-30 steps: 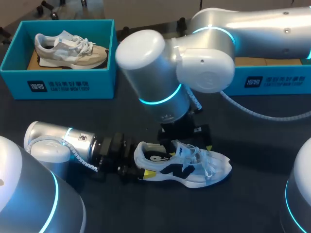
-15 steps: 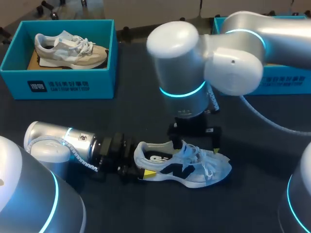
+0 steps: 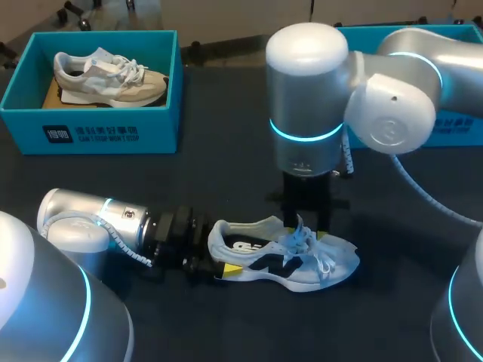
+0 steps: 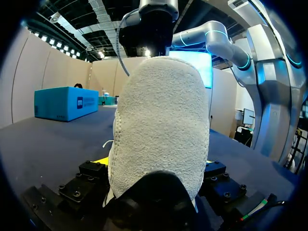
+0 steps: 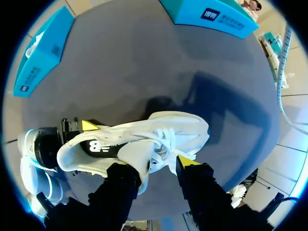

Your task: Take the shoe out of the shoebox, open the shoe tongue, remove and reinsert the insole, then place the shoe into the shoebox

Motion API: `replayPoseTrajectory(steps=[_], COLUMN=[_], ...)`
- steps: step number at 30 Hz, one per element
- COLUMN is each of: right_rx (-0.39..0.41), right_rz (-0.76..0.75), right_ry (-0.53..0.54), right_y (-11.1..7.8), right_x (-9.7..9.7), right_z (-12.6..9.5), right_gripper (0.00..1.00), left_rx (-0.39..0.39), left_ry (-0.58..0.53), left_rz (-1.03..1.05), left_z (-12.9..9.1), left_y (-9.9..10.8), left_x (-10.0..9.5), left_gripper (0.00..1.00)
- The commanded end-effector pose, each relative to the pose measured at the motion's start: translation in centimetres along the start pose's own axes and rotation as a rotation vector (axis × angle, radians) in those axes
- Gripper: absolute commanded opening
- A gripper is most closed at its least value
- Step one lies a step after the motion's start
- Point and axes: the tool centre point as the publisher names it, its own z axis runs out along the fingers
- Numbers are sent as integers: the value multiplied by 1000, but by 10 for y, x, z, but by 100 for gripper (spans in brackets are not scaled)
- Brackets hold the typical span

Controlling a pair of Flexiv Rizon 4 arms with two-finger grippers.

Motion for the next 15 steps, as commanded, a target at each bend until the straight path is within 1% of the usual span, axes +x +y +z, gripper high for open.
replayPoseTrajectory(steps=[1,4,6,7,8,9,15], right_rx=[-7,-9,-10,-13,-11,-14,-1], right_rz=[60,59,57,55,53,50,-2], right_ry=[21,48,73,79,92,103,194], right_y=[-4,-4,-3,-3,-3,-3,-1], right_x=[-1,-3,-6,-8,-9,-11,-24], right_z=[3,4,5,6,6,6,5], right_gripper=[36,33,27,19,3,0,0], left_rx=[-2,-2,-2,-2,-2,-2,-2], left_ry=[0,0,0,0,0,0,0], left_rz=[-1,-1,-1,-1,-1,-1,-1], left_z=[1,1,1,1,1,1,1], left_y=[5,5,5,5,5,5,5], left_x=[-2,-2,-2,-2,-2,-2,-2], left_gripper=[0,0,0,0,0,0,0])
